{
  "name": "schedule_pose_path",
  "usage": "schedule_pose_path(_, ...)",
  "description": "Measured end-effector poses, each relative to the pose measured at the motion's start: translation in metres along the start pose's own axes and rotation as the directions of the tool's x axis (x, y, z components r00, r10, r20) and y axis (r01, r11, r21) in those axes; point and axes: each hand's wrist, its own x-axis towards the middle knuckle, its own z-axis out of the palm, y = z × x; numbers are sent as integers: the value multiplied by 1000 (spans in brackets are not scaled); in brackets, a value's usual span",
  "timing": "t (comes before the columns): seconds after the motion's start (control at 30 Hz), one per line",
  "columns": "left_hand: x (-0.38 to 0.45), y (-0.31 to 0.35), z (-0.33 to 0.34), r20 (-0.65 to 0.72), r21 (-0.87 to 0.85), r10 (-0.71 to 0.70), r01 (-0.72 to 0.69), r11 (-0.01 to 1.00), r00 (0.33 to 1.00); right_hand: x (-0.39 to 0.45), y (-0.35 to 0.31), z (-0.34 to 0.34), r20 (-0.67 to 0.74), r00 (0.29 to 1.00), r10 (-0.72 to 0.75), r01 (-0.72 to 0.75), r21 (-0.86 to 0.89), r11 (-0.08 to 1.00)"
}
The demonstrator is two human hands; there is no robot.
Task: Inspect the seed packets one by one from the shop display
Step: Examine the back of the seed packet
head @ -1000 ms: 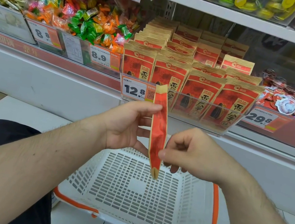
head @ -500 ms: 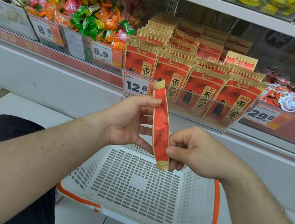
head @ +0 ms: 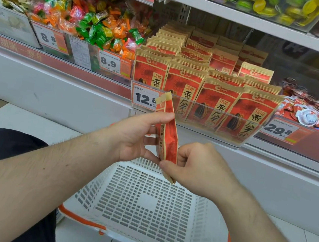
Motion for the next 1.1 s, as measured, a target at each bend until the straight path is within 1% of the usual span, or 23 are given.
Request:
schedule_pose_path(0.13, 0, -2, 1, 2, 3, 12, -12, 1000, 1000, -1, -7, 6, -52, 999, -16, 13, -48, 999)
schedule_pose_path(0.3, -2, -3, 2, 72, 49, -8, 4, 999, 997, -1, -13, 13, -135, 987, -83, 71, -93, 993)
schedule_pose_path(0.37, -4, -1, 2, 115, 52, -4, -2, 999, 993, 0, -12, 16, -148, 984, -103, 92, -75, 993)
schedule_pose_path(0.47, -8, 2, -1, 192, 76, 15, -30, 997, 981, 1, -8, 20, -166, 982, -89, 93, 17, 996)
schedule_pose_path(0.6, -8, 4, -5, 197, 142, 56, -85, 986, 979, 2, -3, 21, -242, 969, -48, 79, 122, 989)
schedule_pose_path(0.83, -10, 4, -3, 162, 219, 129, -163, 962, 978, 3, 2, 19, -223, 975, 7, 49, 242, 969)
schedule_pose_path(0.97, -10, 1, -1, 170, 277, 163, -206, 939, 972, 3, 2, 20, -206, 978, 20, 34, 254, 967)
schedule_pose_path(1.1, -6, -1, -4, 151, 341, 164, -207, 917, 975, 3, 2, 24, -223, 975, -22, 72, 218, 973)
